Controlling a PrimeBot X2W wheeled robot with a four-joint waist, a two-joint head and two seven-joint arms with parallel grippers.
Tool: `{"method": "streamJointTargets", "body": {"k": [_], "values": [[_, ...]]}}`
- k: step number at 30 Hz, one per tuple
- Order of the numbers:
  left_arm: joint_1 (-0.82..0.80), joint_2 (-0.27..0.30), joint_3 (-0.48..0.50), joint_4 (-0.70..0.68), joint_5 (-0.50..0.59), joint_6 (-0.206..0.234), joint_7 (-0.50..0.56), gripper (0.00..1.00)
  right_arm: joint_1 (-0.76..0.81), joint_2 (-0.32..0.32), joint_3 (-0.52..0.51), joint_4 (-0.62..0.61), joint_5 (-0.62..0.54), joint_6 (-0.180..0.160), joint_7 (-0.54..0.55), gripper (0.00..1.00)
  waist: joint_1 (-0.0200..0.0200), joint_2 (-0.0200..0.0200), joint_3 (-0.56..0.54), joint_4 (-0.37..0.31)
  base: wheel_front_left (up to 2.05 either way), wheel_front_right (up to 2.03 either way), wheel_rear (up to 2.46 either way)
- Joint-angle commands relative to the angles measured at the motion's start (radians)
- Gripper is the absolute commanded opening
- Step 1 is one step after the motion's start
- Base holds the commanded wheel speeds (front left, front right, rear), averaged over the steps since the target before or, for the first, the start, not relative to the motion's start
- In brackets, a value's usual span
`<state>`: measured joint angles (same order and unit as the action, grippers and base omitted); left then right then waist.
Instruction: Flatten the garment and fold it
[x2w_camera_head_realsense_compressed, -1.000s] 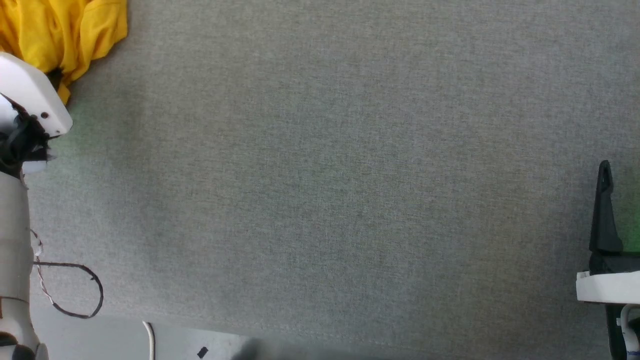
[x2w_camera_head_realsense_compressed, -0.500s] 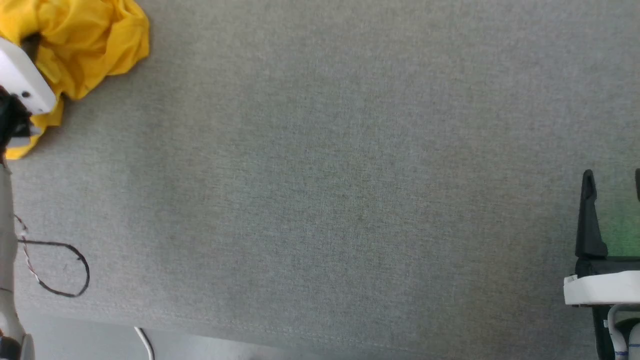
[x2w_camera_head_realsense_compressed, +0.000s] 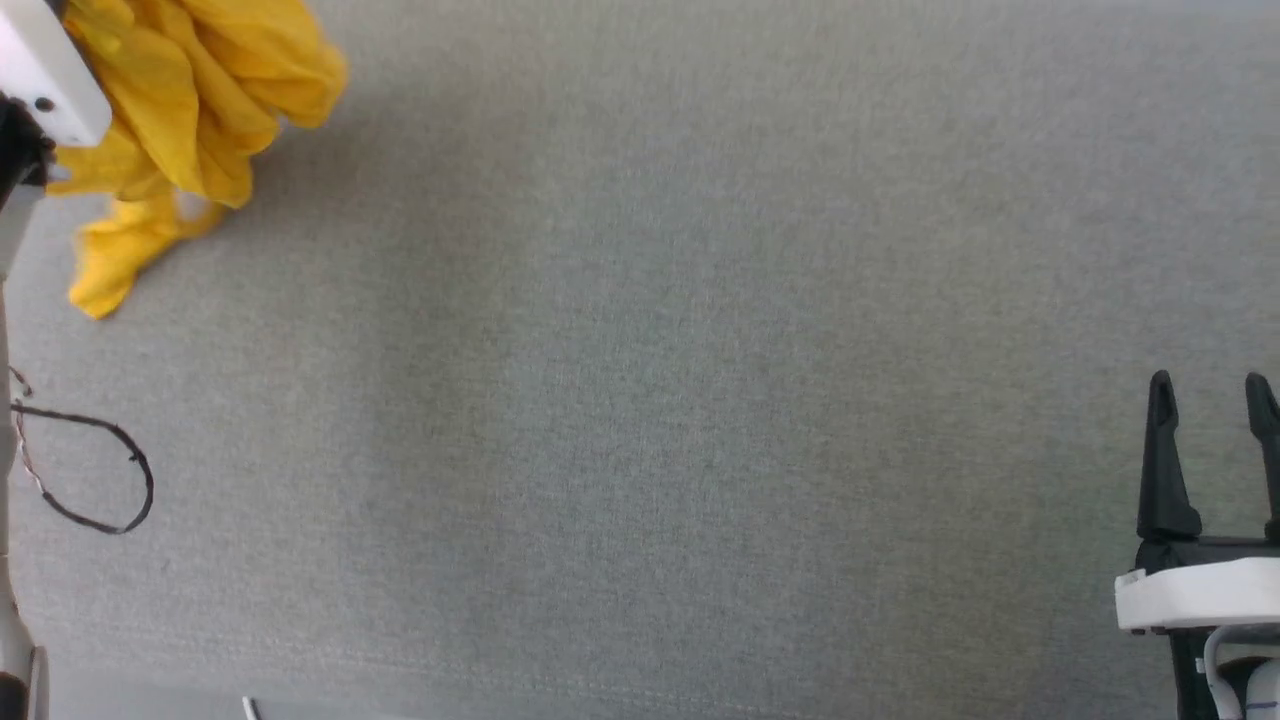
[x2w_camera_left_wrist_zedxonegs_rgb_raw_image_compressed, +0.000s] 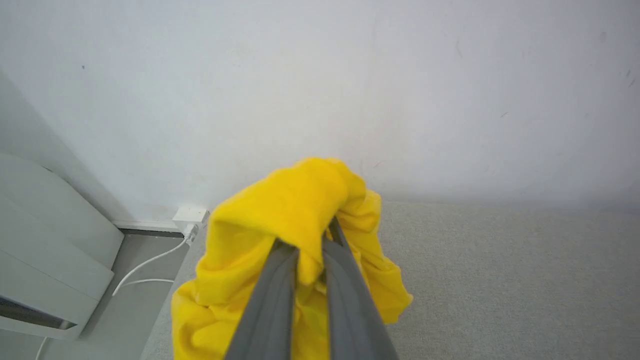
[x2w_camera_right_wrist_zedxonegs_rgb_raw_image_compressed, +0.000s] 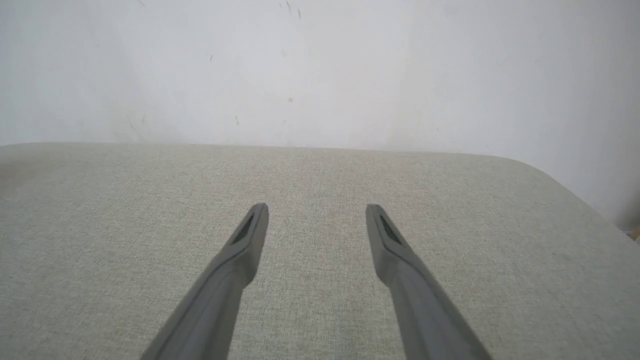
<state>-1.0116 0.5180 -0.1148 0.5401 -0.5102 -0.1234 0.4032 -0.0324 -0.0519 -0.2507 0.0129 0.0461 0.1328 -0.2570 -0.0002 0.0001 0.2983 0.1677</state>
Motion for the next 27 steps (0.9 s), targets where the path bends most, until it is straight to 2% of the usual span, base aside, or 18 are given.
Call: {"method": "streamJointTargets", "body": {"k": [1, 12, 27], "values": [[-0.022, 0.005, -0.003, -0.025, -0.01, -0.005, 0.01, 0.0, 0.009, 0.002, 0.005, 0.004, 0.013, -0.002, -0.005, 1.0, 0.0002, -0.0001, -0.066, -0.02, 0.0, 0.0, 0.0], [-0.03, -0.033, -0.035, -0.165, -0.036, 0.002, 0.062, 0.0, 0.045, 0.002, 0.017, 0.029, 0.049, -0.002, -0.005, 1.0, 0.0002, -0.0001, -0.177, -0.07, 0.0, 0.0, 0.0], [0.0, -0.174, -0.136, -0.348, -0.1, 0.007, 0.139, 0.0, 0.077, 0.002, 0.021, 0.045, 0.087, -0.002, -0.005, 1.0, 0.0002, -0.0001, -0.258, -0.149, 0.0, 0.0, 0.0]]}}
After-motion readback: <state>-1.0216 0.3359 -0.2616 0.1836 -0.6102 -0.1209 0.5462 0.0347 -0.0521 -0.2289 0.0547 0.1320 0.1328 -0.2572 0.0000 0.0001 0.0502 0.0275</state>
